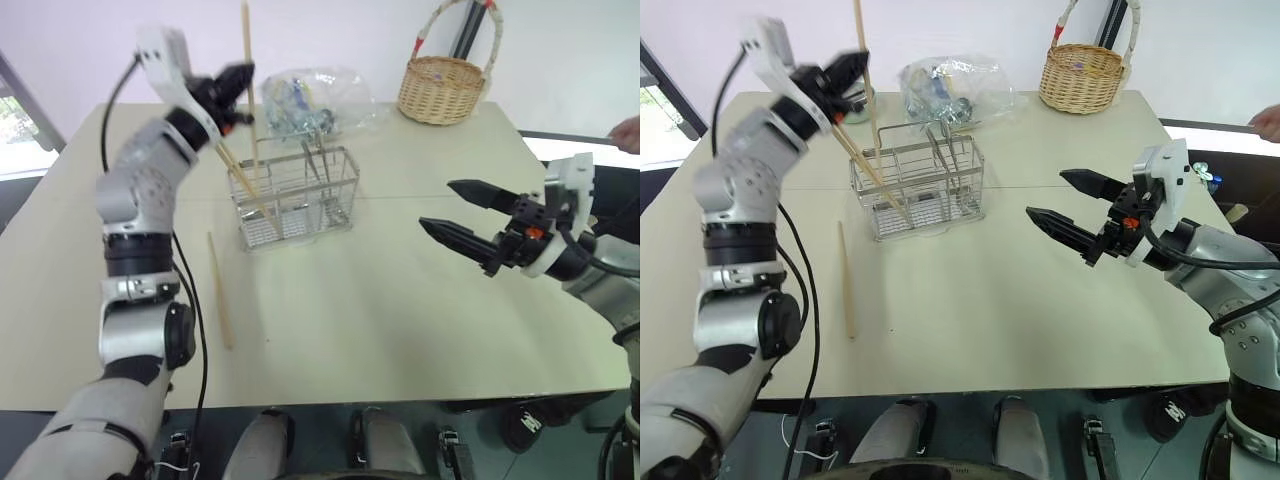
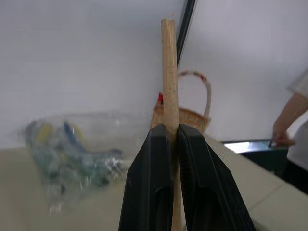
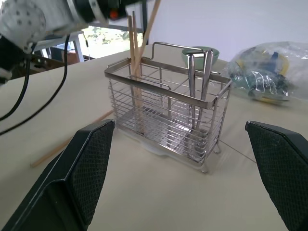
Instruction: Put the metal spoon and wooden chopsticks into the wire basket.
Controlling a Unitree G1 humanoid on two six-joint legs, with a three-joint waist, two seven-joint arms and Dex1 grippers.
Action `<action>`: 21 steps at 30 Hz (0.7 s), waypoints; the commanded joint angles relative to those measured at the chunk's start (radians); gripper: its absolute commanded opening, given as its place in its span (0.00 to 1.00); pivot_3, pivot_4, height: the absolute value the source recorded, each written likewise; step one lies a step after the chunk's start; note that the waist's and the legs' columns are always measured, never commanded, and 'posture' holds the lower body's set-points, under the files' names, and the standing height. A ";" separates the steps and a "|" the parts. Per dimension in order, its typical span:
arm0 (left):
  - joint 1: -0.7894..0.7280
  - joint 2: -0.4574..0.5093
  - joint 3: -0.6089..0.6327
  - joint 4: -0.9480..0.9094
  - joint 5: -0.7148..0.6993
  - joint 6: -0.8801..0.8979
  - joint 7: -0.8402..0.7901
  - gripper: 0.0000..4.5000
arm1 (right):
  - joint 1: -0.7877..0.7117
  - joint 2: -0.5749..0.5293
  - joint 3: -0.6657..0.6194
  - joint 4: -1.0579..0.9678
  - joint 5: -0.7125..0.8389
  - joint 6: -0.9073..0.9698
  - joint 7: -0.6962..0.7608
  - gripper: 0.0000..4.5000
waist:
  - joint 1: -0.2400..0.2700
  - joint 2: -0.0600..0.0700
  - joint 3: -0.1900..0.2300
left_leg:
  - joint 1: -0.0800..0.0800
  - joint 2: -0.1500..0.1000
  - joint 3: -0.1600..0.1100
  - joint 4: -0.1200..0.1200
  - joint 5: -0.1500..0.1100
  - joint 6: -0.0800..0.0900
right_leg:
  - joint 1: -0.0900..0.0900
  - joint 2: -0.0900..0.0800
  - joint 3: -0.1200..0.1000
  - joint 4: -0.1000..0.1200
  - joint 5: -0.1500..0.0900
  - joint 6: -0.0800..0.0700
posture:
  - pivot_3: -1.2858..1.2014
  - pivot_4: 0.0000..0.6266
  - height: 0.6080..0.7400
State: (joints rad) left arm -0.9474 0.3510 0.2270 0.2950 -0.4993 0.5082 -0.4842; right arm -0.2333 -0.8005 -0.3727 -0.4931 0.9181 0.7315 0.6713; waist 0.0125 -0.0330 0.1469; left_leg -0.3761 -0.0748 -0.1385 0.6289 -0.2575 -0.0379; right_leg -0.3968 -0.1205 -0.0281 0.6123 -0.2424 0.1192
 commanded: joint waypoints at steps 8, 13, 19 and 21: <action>0.095 -0.054 -0.011 -0.220 -0.003 -0.054 0.041 0.36 | -0.006 -0.003 -0.034 -0.025 0.024 -0.013 -0.020 1.00 | 0.001 0.001 0.000 | 0.000 0.000 0.000 0.000 0.000 0.001 | 0.001 0.000 0.000 -0.001 0.000 0.000 | 0.52 0.24 0.58; 0.131 -0.038 0.016 -0.369 -0.105 0.064 0.049 0.91 | -0.027 0.000 -0.019 0.001 0.014 -0.017 -0.017 1.00 | 0.001 0.001 0.000 | 0.000 0.000 0.000 0.000 -0.001 0.001 | 0.001 0.000 0.000 -0.001 0.000 0.000 | 0.52 0.24 0.58; 0.086 0.049 0.084 -0.453 -0.183 0.174 0.113 0.99 | -0.046 0.008 0.008 0.030 -0.002 -0.028 -0.008 1.00 | 0.000 0.001 0.000 | 0.001 0.000 0.000 0.000 -0.001 0.001 | 0.001 0.000 0.000 -0.001 0.000 0.000 | 0.52 0.24 0.58; 0.032 0.093 0.123 -0.455 -0.207 0.231 0.167 0.99 | -0.054 0.010 0.018 0.037 -0.008 -0.032 -0.005 1.00 | 0.000 0.001 0.001 | 0.001 0.000 0.000 0.000 -0.001 0.001 | 0.001 0.001 0.000 -0.001 0.000 0.000 | 0.52 0.24 0.58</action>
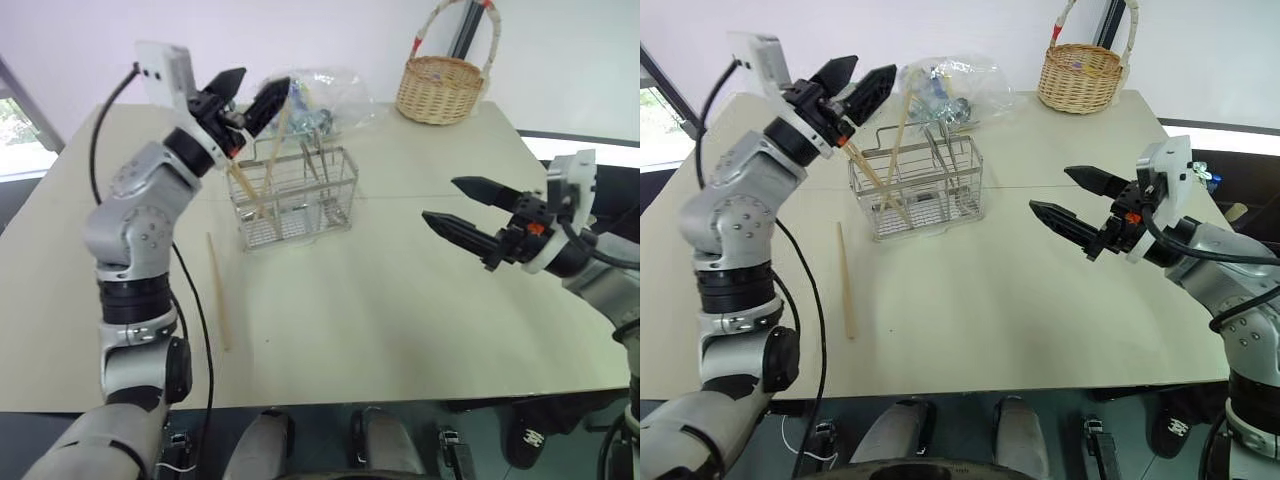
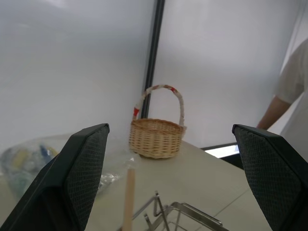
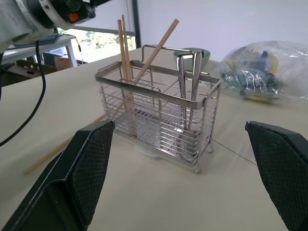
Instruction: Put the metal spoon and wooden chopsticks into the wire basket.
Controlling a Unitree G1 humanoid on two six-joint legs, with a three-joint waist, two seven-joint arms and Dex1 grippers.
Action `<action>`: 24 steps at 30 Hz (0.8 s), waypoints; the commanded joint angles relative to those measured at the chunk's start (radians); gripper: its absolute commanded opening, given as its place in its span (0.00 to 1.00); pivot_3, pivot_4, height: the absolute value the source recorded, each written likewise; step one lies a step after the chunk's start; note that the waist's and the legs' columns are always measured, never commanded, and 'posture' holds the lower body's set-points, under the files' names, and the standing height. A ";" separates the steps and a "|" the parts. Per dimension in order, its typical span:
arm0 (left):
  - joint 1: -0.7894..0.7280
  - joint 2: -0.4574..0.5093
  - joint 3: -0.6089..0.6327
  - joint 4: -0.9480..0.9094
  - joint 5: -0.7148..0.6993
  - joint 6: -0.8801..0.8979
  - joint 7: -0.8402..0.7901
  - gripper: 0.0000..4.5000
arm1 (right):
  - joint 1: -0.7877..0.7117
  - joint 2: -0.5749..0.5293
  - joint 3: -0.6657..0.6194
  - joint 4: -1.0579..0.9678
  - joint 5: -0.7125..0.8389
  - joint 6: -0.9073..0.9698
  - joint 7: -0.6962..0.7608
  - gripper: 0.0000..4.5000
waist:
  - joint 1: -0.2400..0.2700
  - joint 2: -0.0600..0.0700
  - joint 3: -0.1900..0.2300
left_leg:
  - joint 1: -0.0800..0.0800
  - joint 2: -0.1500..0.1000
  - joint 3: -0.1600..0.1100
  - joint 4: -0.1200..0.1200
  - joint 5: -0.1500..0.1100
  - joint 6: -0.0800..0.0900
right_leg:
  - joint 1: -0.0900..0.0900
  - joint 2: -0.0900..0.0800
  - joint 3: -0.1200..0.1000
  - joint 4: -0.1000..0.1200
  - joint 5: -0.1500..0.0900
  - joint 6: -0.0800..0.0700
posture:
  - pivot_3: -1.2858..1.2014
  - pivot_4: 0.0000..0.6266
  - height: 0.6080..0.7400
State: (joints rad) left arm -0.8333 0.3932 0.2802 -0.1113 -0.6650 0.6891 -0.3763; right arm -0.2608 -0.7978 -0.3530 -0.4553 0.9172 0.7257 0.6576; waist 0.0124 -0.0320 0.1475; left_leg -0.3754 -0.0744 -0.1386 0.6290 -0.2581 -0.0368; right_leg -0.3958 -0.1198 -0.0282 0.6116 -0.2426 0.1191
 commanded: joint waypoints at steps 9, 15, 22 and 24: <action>-0.304 0.163 0.229 0.039 -0.097 0.518 0.451 0.99 | -0.052 0.012 0.038 0.029 -0.030 -0.044 0.043 1.00 | 0.000 0.000 0.001 | 0.002 -0.001 0.000 -0.001 0.000 0.000 | 0.001 0.000 0.000 0.000 -0.001 0.001 | 0.52 0.24 0.58; -0.265 0.154 0.280 -0.002 0.045 0.888 0.614 0.99 | -0.070 0.019 0.061 0.046 -0.039 -0.043 0.073 1.00 | -0.003 -0.001 0.001 | 0.002 -0.001 0.000 -0.001 0.000 0.000 | 0.000 0.001 0.000 0.001 -0.002 0.003 | 0.52 0.24 0.58; -0.025 0.063 0.298 -0.030 0.005 0.925 0.708 0.99 | -0.049 0.009 0.086 0.009 -0.039 -0.033 0.116 1.00 | 0.001 -0.001 0.001 | 0.002 0.000 -0.001 -0.001 -0.001 -0.003 | -0.001 0.001 0.001 0.002 -0.001 0.001 | 0.52 0.24 0.58; 0.007 0.036 0.282 -0.020 -0.004 0.925 0.736 0.99 | -0.038 -0.004 0.084 -0.002 -0.033 -0.029 0.140 1.00 | 0.006 -0.005 0.002 | 0.000 0.000 -0.001 0.000 -0.001 -0.003 | -0.001 0.001 0.001 0.002 -0.001 0.001 | 0.52 0.24 0.58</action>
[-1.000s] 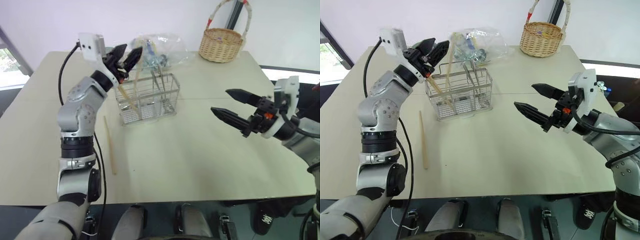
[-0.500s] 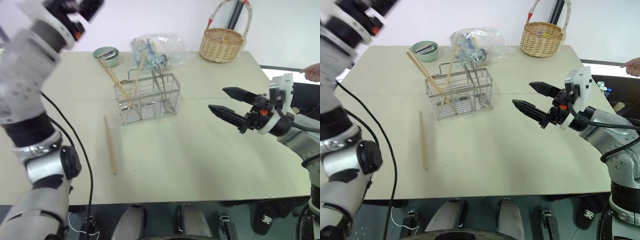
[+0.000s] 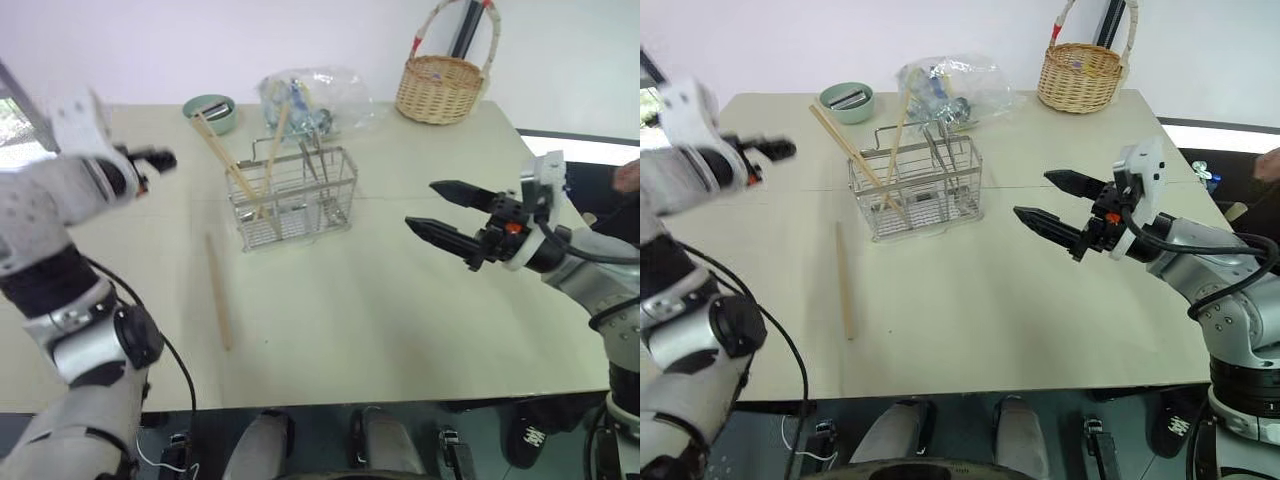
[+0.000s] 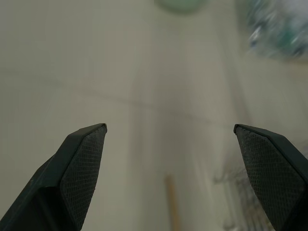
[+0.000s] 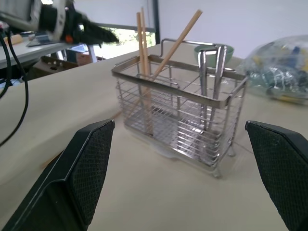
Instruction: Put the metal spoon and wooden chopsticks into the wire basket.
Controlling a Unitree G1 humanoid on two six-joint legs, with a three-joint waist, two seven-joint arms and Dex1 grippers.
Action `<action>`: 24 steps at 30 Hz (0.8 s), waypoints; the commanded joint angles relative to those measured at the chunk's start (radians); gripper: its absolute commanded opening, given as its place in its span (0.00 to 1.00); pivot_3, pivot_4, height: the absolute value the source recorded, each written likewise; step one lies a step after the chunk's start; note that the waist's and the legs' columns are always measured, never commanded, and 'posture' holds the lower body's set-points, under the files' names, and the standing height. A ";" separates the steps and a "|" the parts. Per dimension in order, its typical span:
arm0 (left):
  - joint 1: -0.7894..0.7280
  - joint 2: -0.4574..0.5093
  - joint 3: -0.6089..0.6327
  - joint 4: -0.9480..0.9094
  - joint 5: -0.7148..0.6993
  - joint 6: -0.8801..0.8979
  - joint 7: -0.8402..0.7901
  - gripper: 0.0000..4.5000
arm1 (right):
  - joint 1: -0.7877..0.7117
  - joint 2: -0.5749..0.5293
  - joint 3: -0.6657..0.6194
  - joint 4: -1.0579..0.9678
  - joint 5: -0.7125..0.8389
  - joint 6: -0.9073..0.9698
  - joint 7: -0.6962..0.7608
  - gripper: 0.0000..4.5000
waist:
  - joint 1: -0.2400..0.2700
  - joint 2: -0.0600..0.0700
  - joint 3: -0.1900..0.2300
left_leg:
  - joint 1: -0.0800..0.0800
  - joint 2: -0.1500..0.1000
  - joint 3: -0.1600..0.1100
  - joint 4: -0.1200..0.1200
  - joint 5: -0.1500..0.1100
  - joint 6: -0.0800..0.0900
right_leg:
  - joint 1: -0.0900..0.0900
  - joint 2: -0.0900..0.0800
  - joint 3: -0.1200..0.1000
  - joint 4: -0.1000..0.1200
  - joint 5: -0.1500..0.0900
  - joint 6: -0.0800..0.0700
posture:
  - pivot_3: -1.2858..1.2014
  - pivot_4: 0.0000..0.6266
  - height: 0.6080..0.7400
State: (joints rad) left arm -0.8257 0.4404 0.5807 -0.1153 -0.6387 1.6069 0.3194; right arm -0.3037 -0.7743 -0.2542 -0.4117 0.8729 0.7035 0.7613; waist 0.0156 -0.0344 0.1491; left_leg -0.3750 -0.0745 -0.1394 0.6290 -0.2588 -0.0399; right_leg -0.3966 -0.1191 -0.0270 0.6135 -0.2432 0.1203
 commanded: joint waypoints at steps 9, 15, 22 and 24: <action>0.035 -0.091 -0.127 0.115 -0.022 0.007 0.041 0.99 | 0.131 -0.121 -0.056 -0.162 0.051 0.000 0.184 1.00 | 0.019 -0.002 0.001 | 0.000 -0.001 0.001 0.000 0.000 0.000 | 0.000 -0.001 0.000 -0.001 0.000 0.000 | 0.52 0.24 0.58; 0.056 -0.112 -0.181 0.201 0.018 0.007 0.021 0.99 | 0.191 -0.136 -0.090 -0.200 0.045 -0.017 0.187 1.00 | 0.022 -0.002 0.001 | 0.000 0.000 0.002 0.000 -0.001 0.000 | 0.000 -0.001 0.000 -0.001 0.000 0.000 | 0.52 0.24 0.58; 0.014 -0.124 -0.232 0.360 0.145 -0.070 -0.070 0.99 | 0.218 -0.113 -0.105 -0.246 0.055 -0.018 0.130 1.00 | 0.026 0.004 -0.003 | 0.002 0.000 0.003 0.000 -0.001 0.000 | 0.003 -0.002 -0.001 -0.002 0.000 0.000 | 0.52 0.24 0.58; 0.010 -0.127 -0.238 0.394 0.169 -0.094 -0.093 0.99 | 0.235 -0.107 -0.111 -0.258 0.058 -0.020 0.124 1.00 | 0.025 0.006 -0.005 | 0.002 0.000 0.003 0.000 -0.001 0.000 | 0.003 -0.002 -0.001 -0.002 0.000 0.001 | 0.52 0.24 0.58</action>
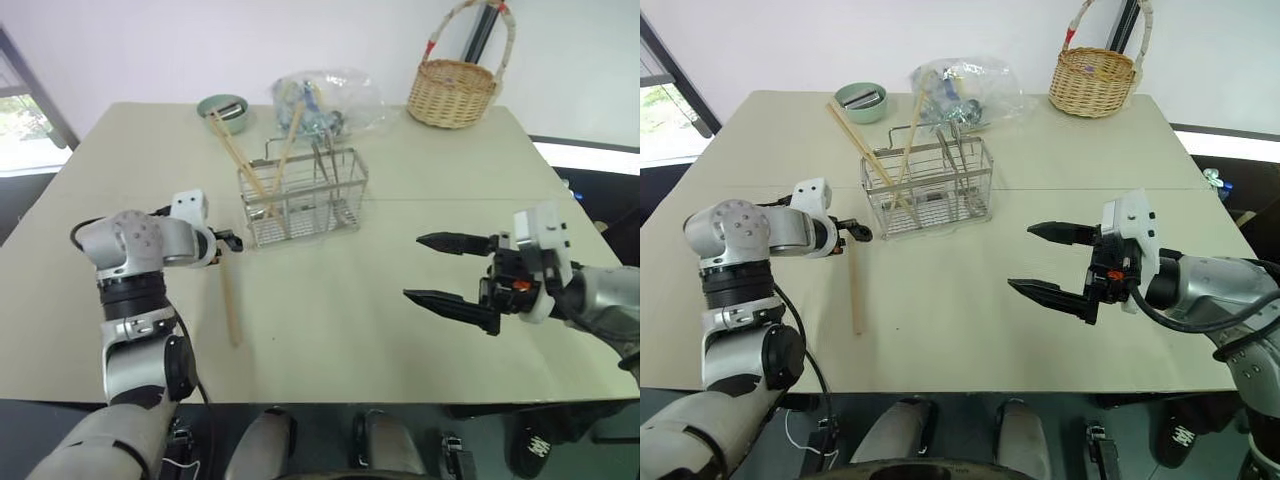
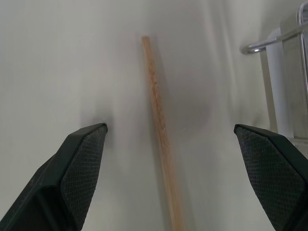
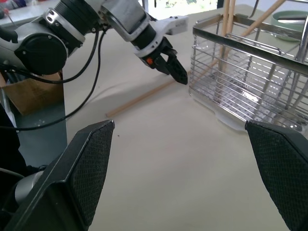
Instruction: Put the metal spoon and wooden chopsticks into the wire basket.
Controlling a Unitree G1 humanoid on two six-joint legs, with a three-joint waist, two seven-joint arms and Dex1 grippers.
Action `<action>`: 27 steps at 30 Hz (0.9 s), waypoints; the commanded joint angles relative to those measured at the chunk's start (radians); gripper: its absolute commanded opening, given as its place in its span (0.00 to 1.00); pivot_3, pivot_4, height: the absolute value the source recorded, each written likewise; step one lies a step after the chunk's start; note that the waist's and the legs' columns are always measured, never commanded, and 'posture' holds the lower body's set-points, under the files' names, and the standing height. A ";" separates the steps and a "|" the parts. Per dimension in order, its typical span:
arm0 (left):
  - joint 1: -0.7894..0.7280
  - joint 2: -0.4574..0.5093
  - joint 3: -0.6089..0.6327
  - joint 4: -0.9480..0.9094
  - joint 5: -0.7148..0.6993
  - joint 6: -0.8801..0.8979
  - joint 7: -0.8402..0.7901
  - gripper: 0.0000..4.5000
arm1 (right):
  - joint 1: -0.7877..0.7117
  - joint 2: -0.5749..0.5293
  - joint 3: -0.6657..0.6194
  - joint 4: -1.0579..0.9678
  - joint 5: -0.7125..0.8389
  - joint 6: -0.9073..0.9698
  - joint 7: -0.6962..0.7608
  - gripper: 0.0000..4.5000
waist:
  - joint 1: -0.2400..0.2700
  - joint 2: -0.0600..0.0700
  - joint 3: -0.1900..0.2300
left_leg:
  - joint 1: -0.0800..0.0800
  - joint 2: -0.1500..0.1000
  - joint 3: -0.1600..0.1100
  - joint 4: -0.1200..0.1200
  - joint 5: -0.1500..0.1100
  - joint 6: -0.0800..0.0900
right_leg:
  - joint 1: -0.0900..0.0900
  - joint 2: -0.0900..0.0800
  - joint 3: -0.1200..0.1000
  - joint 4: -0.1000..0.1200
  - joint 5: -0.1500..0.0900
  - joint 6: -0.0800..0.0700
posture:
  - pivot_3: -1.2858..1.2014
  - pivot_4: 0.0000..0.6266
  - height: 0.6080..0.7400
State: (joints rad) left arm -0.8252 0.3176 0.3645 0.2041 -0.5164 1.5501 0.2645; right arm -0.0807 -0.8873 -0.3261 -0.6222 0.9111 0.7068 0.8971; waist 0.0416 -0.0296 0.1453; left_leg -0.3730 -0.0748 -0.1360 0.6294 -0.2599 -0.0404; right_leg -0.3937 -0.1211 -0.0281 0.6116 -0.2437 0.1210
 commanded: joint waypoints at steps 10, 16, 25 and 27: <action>-0.020 -0.003 -0.038 0.113 0.127 -0.065 -0.127 0.01 | 0.003 0.016 -0.012 -0.023 0.010 -0.049 -0.025 1.00 | 0.003 0.005 -0.003 | 0.000 -0.001 -0.001 0.001 0.000 0.000 | 0.001 -0.001 -0.001 0.000 -0.001 0.002 | 0.52 0.24 0.58; -0.019 -0.010 -0.005 0.093 0.168 -0.067 -0.131 0.00 | 0.012 0.024 -0.002 -0.019 0.005 -0.063 -0.025 1.00 | 0.002 0.005 -0.003 | -0.001 -0.002 -0.003 0.000 0.000 0.000 | 0.001 -0.002 -0.001 0.000 -0.001 0.002 | 0.52 0.24 0.58; -0.036 0.050 0.073 0.046 0.215 -0.186 -0.146 0.00 | -0.023 0.024 0.026 0.025 -0.033 -0.095 0.003 1.00 | -0.003 0.000 0.000 | -0.001 -0.001 -0.002 0.000 0.000 0.000 | 0.000 -0.001 -0.001 0.000 -0.001 0.002 | 0.52 0.24 0.58; -0.035 0.089 0.097 0.030 0.226 -0.257 -0.151 0.00 | -0.032 0.023 0.032 0.037 -0.041 -0.099 0.011 1.00 | -0.006 -0.004 0.002 | -0.002 0.000 -0.002 -0.001 0.000 0.000 | -0.002 0.000 -0.001 0.000 -0.001 0.002 | 0.52 0.24 0.58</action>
State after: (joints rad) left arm -0.8435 0.3616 0.4202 0.2871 -0.3064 1.3685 0.1173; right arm -0.0950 -0.8631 -0.2887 -0.5871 0.8768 0.6292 0.8992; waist 0.0360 -0.0332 0.1477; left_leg -0.3751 -0.0740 -0.1382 0.6286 -0.2599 -0.0404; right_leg -0.3964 -0.1206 -0.0292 0.6116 -0.2447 0.1227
